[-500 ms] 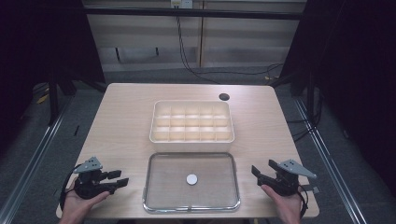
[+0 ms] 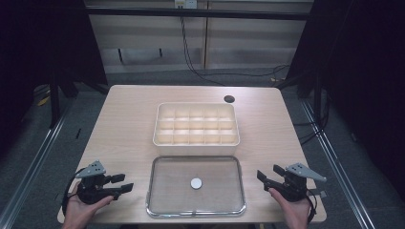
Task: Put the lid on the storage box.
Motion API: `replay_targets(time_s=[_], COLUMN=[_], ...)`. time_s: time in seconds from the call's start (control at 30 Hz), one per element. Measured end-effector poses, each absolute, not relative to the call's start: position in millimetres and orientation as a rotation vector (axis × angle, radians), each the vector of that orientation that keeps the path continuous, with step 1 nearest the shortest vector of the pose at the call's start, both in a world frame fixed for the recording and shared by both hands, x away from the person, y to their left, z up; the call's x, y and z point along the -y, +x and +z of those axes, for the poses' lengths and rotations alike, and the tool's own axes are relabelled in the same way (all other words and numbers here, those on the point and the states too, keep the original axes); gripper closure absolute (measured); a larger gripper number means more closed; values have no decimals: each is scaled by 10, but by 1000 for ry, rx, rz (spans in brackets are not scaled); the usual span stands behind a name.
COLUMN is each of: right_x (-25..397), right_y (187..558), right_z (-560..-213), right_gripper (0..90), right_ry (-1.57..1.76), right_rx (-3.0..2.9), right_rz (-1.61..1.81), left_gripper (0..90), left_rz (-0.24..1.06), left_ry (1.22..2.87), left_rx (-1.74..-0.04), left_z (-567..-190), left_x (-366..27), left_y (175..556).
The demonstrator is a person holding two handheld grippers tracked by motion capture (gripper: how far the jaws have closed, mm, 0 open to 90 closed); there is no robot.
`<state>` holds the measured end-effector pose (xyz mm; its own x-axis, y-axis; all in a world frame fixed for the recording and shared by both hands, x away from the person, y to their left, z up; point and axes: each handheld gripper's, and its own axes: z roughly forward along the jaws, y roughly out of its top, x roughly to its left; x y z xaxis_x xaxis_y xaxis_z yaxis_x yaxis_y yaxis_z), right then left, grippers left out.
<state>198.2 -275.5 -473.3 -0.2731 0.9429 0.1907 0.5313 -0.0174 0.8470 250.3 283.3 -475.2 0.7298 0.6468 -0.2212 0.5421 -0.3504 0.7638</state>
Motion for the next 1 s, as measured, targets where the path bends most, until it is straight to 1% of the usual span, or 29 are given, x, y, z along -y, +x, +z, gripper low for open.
replay_targets(time_s=[0.1, 0.17, 0.2, 0.23, 0.3, 0.37, 0.43, 0.5, 0.57, 0.67, 0.7, 0.8, 0.83, 0.87, 0.93, 1.0], right_x=[2734, 2722, 2705, 2669, 2641, 2629, 2579, 2570, 2548, 2521, 2501, 2477, 2450, 2450, 2431, 2407], right_y=[1971, 1968, 1969, 1981, 2005, 2020, 2090, 2109, 2175, 2279, 2346, 2386, 2434, 2434, 2465, 2485], right_z=[-4702, -4697, -4688, -4651, -4614, -4596, -4538, -4528, -4509, -4495, -4494, -4501, -4539, -4539, -4582, -4635], right_gripper=[313, 319, 318, 315, 309, 303, 292, 292, 289, 291, 308, 319, 337, 337, 369, 382], right_ry=[1533, 1525, 1523, 1531, 1545, 1541, 1540, 1538, 1540, 1553, 1558, 1557, 1555, 1555, 1555, 1557], right_rx=[-1854, -1866, -1877, -1912, -1943, -1956, -1998, -2000, -2018, -2019, -2019, -2027, -2041, -2041, -2056, -2059], right_rz=[1230, 1222, 1217, 1211, 1215, 1212, 1209, 1211, 1217, 1205, 1218, 1219, 1229, 1229, 1227, 1227], left_gripper=[448, 428, 428, 368, 330, 317, 300, 298, 328, 320, 318, 322, 342, 342, 349, 360], left_rz=[172, 146, 105, 86, 89, 56, 58, 75, 92, 104, 110, 94, 98, 103, 86, 82], left_ry=[2016, 2019, 2024, 2020, 2027, 2018, 2023, 2036, 2063, 2071, 2072, 2065, 2061, 2049, 2023, 2048], left_rx=[-866, -886, -913, -934, -935, -936, -931, -927, -911, -905, -906, -918, -916, -918, -941, -946], left_z=[-4740, -4734, -4727, -4713, -4702, -4675, -4631, -4591, -4535, -4484, -4481, -4518, -4544, -4567, -4640, -4703], left_x=[-2765, -2754, -2749, -2731, -2717, -2687, -2627, -2579, -2508, -2441, -2411, -2382, -2370, -2368, -2372, -2362], left_y=[2486, 2493, 2509, 2536, 2552, 2595, 2637, 2676, 2732, 2797, 2821, 2856, 2855, 2855, 2871, 2877])
